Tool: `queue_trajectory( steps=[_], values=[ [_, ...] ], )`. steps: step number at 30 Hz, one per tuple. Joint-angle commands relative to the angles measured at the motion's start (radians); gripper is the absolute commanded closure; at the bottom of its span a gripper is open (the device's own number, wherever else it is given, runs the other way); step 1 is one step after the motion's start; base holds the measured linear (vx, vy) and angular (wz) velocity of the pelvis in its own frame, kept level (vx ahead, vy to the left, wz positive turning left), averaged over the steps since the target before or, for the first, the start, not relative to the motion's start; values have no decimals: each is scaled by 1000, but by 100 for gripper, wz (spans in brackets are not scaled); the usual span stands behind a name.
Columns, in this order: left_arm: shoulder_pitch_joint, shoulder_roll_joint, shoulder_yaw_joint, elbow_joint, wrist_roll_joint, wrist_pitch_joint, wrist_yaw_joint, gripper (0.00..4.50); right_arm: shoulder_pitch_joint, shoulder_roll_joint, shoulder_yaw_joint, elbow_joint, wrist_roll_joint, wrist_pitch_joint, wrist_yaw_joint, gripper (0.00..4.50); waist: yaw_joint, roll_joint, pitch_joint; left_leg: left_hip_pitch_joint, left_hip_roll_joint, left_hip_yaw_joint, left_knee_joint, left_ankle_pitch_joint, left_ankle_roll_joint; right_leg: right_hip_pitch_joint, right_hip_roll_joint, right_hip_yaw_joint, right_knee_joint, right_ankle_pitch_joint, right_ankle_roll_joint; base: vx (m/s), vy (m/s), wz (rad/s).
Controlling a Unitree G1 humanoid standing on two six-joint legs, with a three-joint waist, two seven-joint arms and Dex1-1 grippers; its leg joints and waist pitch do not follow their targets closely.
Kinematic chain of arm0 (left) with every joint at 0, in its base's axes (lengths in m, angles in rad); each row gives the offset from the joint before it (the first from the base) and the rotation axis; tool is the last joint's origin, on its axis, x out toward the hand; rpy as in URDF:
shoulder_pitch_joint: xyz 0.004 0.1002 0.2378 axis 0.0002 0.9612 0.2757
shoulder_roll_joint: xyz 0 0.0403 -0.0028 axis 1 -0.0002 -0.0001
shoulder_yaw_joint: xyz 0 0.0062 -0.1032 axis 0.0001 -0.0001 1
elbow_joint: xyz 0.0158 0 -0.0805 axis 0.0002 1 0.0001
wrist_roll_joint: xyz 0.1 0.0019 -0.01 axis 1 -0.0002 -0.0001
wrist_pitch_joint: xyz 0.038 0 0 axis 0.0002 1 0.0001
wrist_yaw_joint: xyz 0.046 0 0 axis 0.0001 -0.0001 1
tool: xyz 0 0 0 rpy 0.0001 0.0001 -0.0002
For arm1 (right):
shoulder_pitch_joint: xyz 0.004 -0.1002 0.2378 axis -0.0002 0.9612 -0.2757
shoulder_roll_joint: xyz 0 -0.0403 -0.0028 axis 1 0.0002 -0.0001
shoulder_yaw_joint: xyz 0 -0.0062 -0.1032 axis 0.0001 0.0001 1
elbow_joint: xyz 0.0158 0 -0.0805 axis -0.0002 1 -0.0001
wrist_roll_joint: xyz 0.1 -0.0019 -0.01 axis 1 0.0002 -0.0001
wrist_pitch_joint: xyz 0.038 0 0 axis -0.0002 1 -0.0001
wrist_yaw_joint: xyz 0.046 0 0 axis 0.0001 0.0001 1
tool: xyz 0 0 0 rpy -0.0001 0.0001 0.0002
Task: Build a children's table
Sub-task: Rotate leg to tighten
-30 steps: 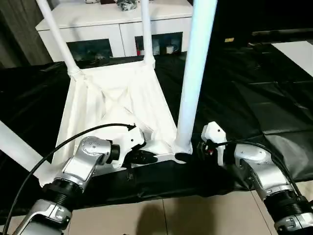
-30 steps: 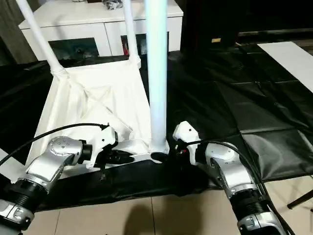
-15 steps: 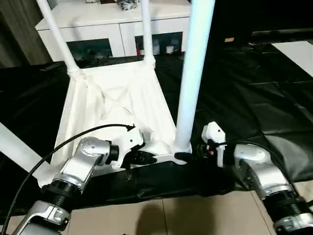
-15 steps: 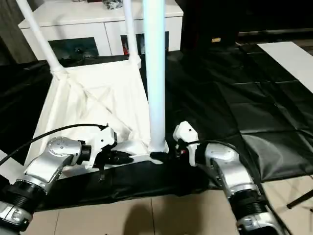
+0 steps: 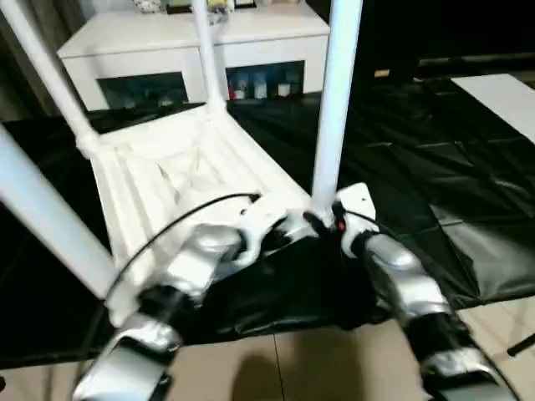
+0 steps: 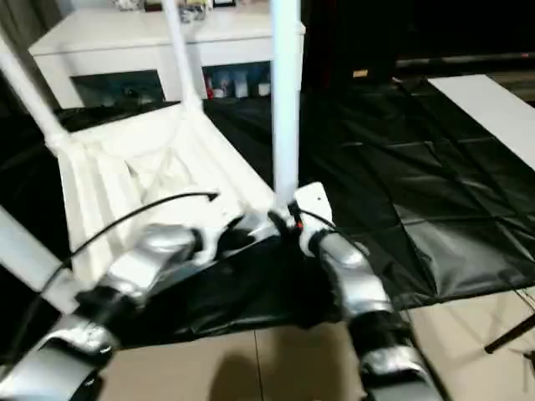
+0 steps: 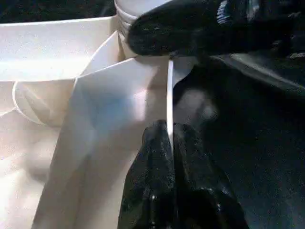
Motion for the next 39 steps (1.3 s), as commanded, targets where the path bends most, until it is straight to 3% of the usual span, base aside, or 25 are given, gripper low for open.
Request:
queue_trajectory(
  steps=[1,3,4,5,9,11,14,18,24,26,30,37,39],
  values=[
    [-20,-19,-8,43,33,-8,71,450,5,67,84,21,-24,-9,48,184,0,-10,-54,19,36,-29,-82,-391,5,30,-42,19,-80,-334,-189,0,0,0],
    [-20,-18,-13,46,34,-24,59,450,4,77,65,13,1,-22,61,184,1,-10,-55,16,37,-29,-82,-374,20,33,-44,20,-79,-313,-194,0,0,0],
    [-16,-13,-15,39,31,-28,46,450,7,79,50,2,23,-26,73,128,1,-9,-56,16,38,-29,-82,-370,22,33,-44,20,-77,-305,-197,0,0,0],
    [-12,-7,-17,33,27,-31,34,450,8,76,44,-6,37,-29,84,115,1,-8,-57,15,38,-29,-82,-365,26,35,-44,19,-77,-296,-200,0,0,0],
    [16,34,-25,-15,7,-69,-58,450,14,49,22,-33,80,-41,160,97,2,-11,-58,9,41,-30,-82,-330,44,39,-45,18,-69,-250,-216,0,0,0],
    [38,66,-28,-47,-8,-86,-123,450,15,8,36,-40,100,-30,274,69,1,-10,-60,7,41,-30,-80,-319,55,44,-46,16,-64,-222,-229,0,0,0],
    [61,103,-29,-75,-32,-134,-207,450,26,-50,65,-55,105,-37,403,69,0,-14,-62,6,42,-25,-73,-277,85,46,-47,18,-59,-154,-254,0,0,0],
    [100,153,-26,-139,-88,-156,-338,450,54,-128,101,-105,128,-52,567,69,13,-10,-63,9,49,-22,-70,-227,102,46,-47,15,-51,-120,-275,0,0,0],
    [168,260,-19,-232,-150,-149,-513,450,81,-247,111,-154,141,-66,760,69,30,-9,-58,15,56,-19,-76,-266,82,39,-44,17,-51,-178,-271,0,0,0],
    [176,273,-8,-239,-159,-145,-525,450,85,-262,113,-159,142,-60,782,69,39,-10,-57,22,57,-16,-77,-275,70,34,-43,20,-53,-191,-267,0,0,0],
    [192,303,8,-245,-167,-148,-542,450,95,-287,112,-162,154,-60,817,69,43,-15,-58,17,54,-17,-77,-269,58,36,-44,22,-51,-196,-255,0,0,0],
    [206,319,17,-259,-172,-131,-562,450,104,-305,119,-162,153,-62,858,69,39,-15,-58,14,52,-17,-74,-246,70,38,-45,21,-51,-197,-256,0,0,0],
    [207,322,15,-264,-175,-127,-564,450,103,-303,113,-158,155,-62,857,103,38,-15,-60,14,52,-17,-73,-232,74,38,-44,20,-49,-179,-260,0,0,0]
  ],
)
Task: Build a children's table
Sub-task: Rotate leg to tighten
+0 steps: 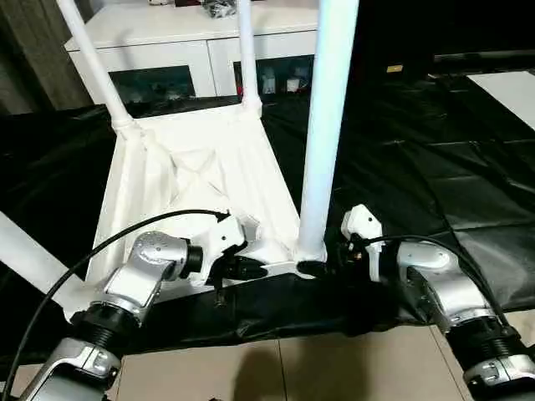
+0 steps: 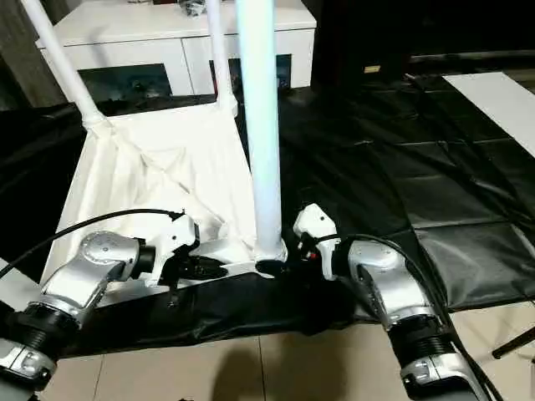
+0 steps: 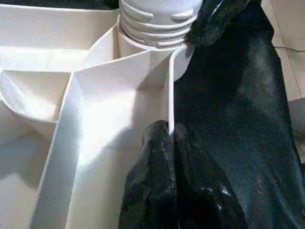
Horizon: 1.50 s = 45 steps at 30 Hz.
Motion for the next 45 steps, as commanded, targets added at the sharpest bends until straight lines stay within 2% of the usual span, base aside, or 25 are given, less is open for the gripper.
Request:
queue_trajectory(
  steps=[1,2,3,7,9,14,19,21,23,25,26,29,33,34,38,40,42,45],
  values=[
    [8,10,19,-32,-38,7,-18,450,3,-6,1,-9,9,-4,2,103,2,-15,-63,19,48,-19,-70,-231,75,43,-44,24,-50,-179,-256,0,0,0],
    [8,11,19,-33,-39,7,-19,450,3,-5,1,-9,9,-4,2,103,2,-12,-62,19,48,-19,-70,-236,76,43,-44,23,-51,-181,-257,0,0,0],
    [8,11,17,-36,-43,10,-21,450,3,-3,-2,-9,13,-4,2,137,2,-13,-63,20,48,-20,-70,-237,74,43,-44,23,-51,-182,-257,0,0,0],
    [8,11,13,-39,-43,13,-26,450,4,4,-6,-10,21,-7,5,144,1,-13,-63,19,47,-20,-69,-235,75,44,-44,23,-50,-181,-258,0,0,0],
    [10,11,11,-43,-46,19,-36,450,6,8,-7,-13,26,-7,12,173,0,-13,-64,20,47,-20,-68,-228,77,44,-44,23,-50,-172,-262,0,0,0],
    [12,7,6,-48,-41,21,-34,450,9,16,-6,-12,28,-4,14,178,0,-14,-64,19,47,-19,-66,-217,85,45,-43,22,-48,-160,-266,0,0,0],
    [-23,-51,-2,10,13,24,94,450,-9,67,-21,55,-25,-9,-153,178,-5,-16,-62,19,46,-21,-68,-235,71,45,-45,23,-52,-196,-259,0,0,0],
    [-45,-87,1,48,30,27,158,450,-13,95,-31,71,-40,-3,-231,178,-13,-18,-56,19,43,-21,-73,-275,49,41,-44,24,-61,-268,-240,0,0,0],
    [-60,-111,3,74,40,30,202,450,-16,115,-37,81,-50,3,-283,180,-16,-19,-56,22,42,-24,-75,-302,32,41,-45,25,-65,-313,-220,0,0,0],
    [-97,-185,8,127,56,57,306,450,-18,180,-61,88,-68,40,-441,181,-16,-20,-54,23,41,-25,-76,-315,26,38,-45,25,-69,-334,-207,0,0,0],
    [-112,-210,9,146,62,70,342,450,-20,204,-72,90,-70,55,-494,181,-18,-16,-54,29,40,-23,-76,-333,18,32,-43,27,-73,-356,-200,0,0,0],
    [-173,-305,15,221,90,130,495,450,-38,290,-108,117,-91,97,-707,181,-20,-14,-56,28,38,-27,-78,-332,1,33,-42,26,-74,-353,-190,0,0,0],
    [-193,-338,10,253,116,139,557,450,-55,327,-109,148,-112,71,-781,181,-17,-11,-59,26,36,-27,-77,-336,13,34,-44,25,-77,-321,-186,0,0,0],
    [-197,-344,-3,261,137,135,577,450,-65,332,-88,158,-144,50,-804,181,-20,-7,-58,25,35,-28,-78,-343,13,34,-43,24,-79,-318,-186,0,0,0],
    [-199,-345,-25,272,167,109,587,450,-72,351,-88,162,-136,18,-790,181,-18,-9,-60,22,34,-29,-77,-339,27,39,-45,23,-79,-309,-185,0,0,0],
    [-193,-336,-35,265,172,92,557,450,-56,363,-103,126,-96,-2,-735,112,-18,-13,-59,21,36,-29,-78,-342,32,38,-45,23,-79,-315,-183,0,0,0],
    [-184,-318,-43,244,167,96,518,450,-42,350,-97,91,-80,-10,-688,105,-15,-11,-60,22,38,-29,-79,-342,34,37,-46,23,-79,-312,-183,0,0,0],
    [-172,-294,-52,220,164,104,473,450,-35,324,-88,75,-73,-19,-647,76,-16,-12,-63,16,39,-30,-79,-312,42,43,-46,23,-70,-261,-193,0,0,0]
  ],
)
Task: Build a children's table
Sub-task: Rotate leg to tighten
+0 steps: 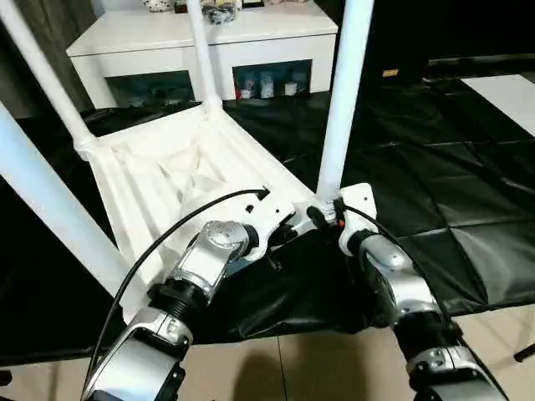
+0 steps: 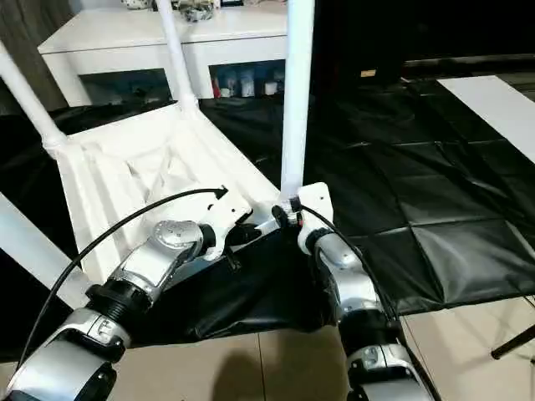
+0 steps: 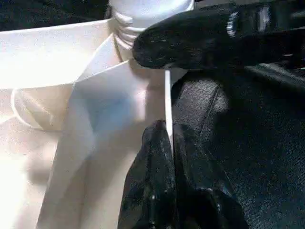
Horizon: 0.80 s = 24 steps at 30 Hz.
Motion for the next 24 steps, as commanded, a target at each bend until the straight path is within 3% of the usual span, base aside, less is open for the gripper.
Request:
queue_trajectory(
  steps=[1,5,6,9,13,16,18,20,24],
  values=[
    [28,17,-51,-18,8,17,-57,450,6,-1,92,-52,14,-26,130,62,-1,-13,-60,13,42,-27,-82,-300,48,40,-45,20,-67,-237,-204,0,0,0],
    [66,85,-74,-85,-13,40,-190,450,26,-98,123,-94,22,-38,282,62,0,-9,-61,14,43,-23,-74,-266,73,42,-47,21,-61,-171,-234,0,0,0],
    [66,85,-74,-85,-13,40,-190,450,26,-98,123,-94,22,-38,282,62,2,-12,-63,12,42,-23,-73,-248,82,46,-46,19,-59,-155,-242,0,0,0],
    [94,138,-88,-137,-30,51,-286,450,40,-161,129,-121,43,-33,393,62,6,-9,-61,14,47,-22,-73,-246,89,46,-46,18,-58,-160,-252,0,0,0],
    [161,281,-100,-284,-99,88,-496,450,66,-272,139,-175,85,-37,612,62,10,-9,-57,16,53,-22,-79,-267,84,44,-42,17,-55,-176,-254,0,0,0],
    [178,313,-95,-323,-119,89,-537,450,64,-286,154,-175,90,-40,650,62,11,-4,-54,22,54,-21,-83,-317,62,36,-39,18,-57,-220,-257,0,0,0],
    [184,324,-90,-337,-121,98,-543,450,62,-290,168,-169,82,-56,666,62,9,-9,-51,23,53,-23,-87,-349,35,35,-42,22,-59,-267,-243,0,0,0],
    [186,327,-83,-339,-117,106,-530,450,63,-292,180,-168,88,-55,694,62,6,-12,-52,23,52,-24,-87,-350,28,35,-43,24,-60,-272,-236,0,0,0],
    [190,337,-83,-357,-126,124,-526,450,61,-297,187,-166,93,-48,724,79,7,-15,-54,20,49,-22,-83,-308,45,37,-44,25,-58,-233,-241,0,0,0]
  ],
)
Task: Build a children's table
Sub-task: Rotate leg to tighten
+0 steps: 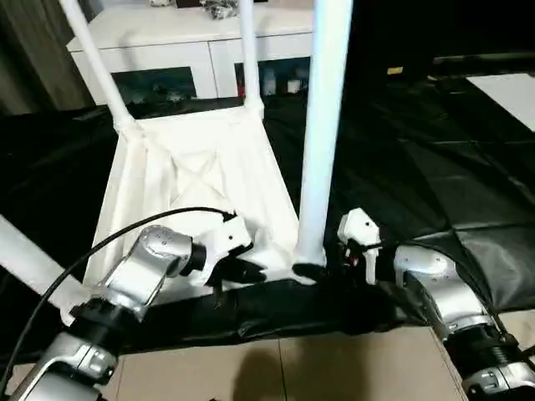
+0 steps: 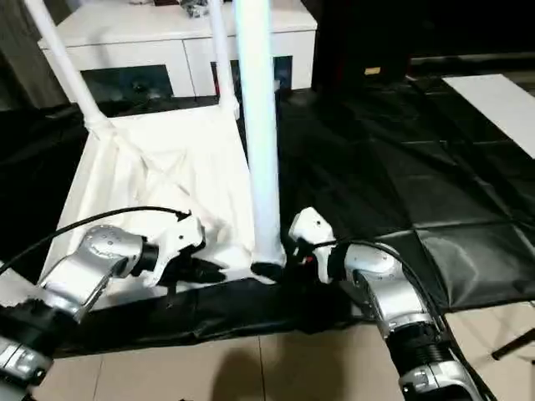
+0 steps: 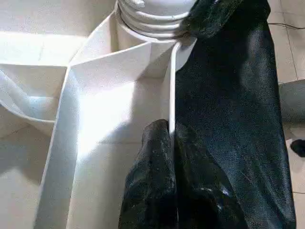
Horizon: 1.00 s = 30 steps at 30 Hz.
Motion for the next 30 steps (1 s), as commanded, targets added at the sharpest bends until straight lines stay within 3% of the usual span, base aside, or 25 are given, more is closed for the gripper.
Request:
queue_trajectory(
  steps=[1,5,9,17,19,22,23,27,30],
  values=[
    [16,13,-25,-8,-13,24,-32,450,-12,-8,3,0,6,3,16,89,0,-12,-58,20,47,-22,-78,-292,53,39,-44,25,-57,-221,-244,0,0,0],
    [16,10,-25,-8,-10,27,-29,450,-20,-10,-5,15,12,3,23,134,2,-11,-60,19,47,-21,-75,-257,68,41,-43,23,-55,-196,-252,0,0,0],
    [15,8,-26,-9,-9,31,-26,450,-22,-10,-12,19,16,5,21,167,0,-10,-60,20,48,-22,-76,-271,63,41,-42,23,-56,-215,-250,0,0,0],
    [16,-8,-27,7,-9,39,-3,450,-20,30,-34,39,18,8,-43,178,-1,-12,-59,20,47,-22,-75,-273,62,40,-42,23,-57,-221,-250,0,0,0],
    [1,-43,-12,48,5,34,62,450,-34,59,-49,75,-5,6,-138,180,-6,-13,-57,18,45,-22,-76,-285,53,39,-43,24,-59,-246,-245,0,0,0],
    [-57,-159,44,175,29,20,278,450,-54,133,-79,133,-51,29,-365,181,-15,-16,-52,23,40,-25,-80,-350,15,34,-42,21,-69,-355,-214,0,0,0],
    [-61,-168,48,184,31,18,294,450,-55,139,-81,135,-54,30,-382,181,-16,-15,-50,28,39,-28,-81,-378,-2,30,-44,20,-76,-408,-195,0,0,0],
    [-113,-285,85,289,39,47,476,450,-74,224,-124,173,-96,110,-650,181,-23,-17,-55,22,36,-29,-81,-368,6,32,-42,21,-79,-380,-180,0,0,0],
    [-153,-342,79,363,80,21,589,450,-94,283,-143,206,-127,129,-814,181,-31,-9,-56,22,34,-28,-78,-355,13,29,-41,21,-80,-356,-183,0,0,0]
  ],
)
